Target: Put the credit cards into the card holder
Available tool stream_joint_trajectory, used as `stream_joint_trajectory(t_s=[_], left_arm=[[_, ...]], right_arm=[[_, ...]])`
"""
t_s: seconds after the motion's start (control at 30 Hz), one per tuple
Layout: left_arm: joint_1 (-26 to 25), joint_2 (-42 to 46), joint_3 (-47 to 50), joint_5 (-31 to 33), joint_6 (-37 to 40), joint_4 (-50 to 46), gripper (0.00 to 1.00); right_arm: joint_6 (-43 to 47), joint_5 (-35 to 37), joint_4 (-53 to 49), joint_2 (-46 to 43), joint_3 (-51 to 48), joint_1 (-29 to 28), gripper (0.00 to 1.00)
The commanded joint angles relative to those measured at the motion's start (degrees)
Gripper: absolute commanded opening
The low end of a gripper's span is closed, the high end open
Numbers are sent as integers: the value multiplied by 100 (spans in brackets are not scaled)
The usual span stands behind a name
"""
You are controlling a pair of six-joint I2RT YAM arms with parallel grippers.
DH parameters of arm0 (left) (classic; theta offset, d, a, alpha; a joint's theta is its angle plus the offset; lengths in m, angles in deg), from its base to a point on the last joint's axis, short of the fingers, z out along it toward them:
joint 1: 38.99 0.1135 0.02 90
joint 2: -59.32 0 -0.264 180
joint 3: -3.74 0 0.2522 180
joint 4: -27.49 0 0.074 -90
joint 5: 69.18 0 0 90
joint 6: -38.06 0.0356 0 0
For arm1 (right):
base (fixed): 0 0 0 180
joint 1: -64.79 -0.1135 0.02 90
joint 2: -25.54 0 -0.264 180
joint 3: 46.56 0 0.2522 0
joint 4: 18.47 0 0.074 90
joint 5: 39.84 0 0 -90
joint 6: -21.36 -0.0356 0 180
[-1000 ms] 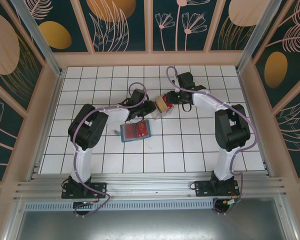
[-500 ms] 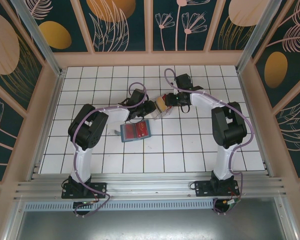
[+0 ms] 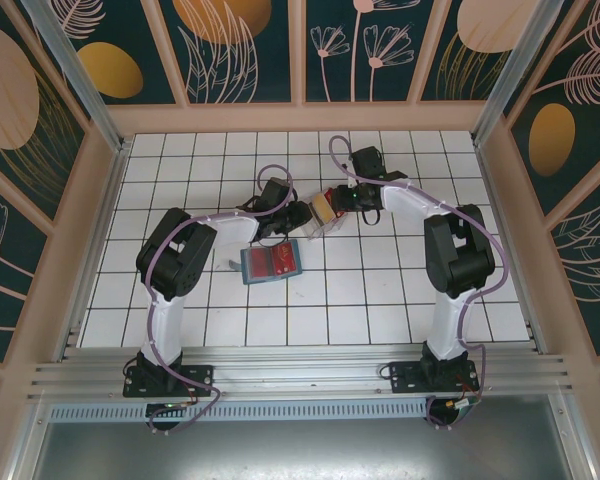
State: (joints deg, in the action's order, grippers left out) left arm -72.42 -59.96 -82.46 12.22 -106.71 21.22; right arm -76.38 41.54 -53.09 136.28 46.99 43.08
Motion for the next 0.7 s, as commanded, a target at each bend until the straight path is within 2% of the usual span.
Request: stream_joint_trajectory(t_s=[0.0,0.67], left_arm=[[10,-142,69,-1,-4,-590,39],[6,-148,134,-10,-27,-545,39]], right_arm=[[46,212,-120,-281,142,71,45],[65,159,-155,-427,46,76,27]])
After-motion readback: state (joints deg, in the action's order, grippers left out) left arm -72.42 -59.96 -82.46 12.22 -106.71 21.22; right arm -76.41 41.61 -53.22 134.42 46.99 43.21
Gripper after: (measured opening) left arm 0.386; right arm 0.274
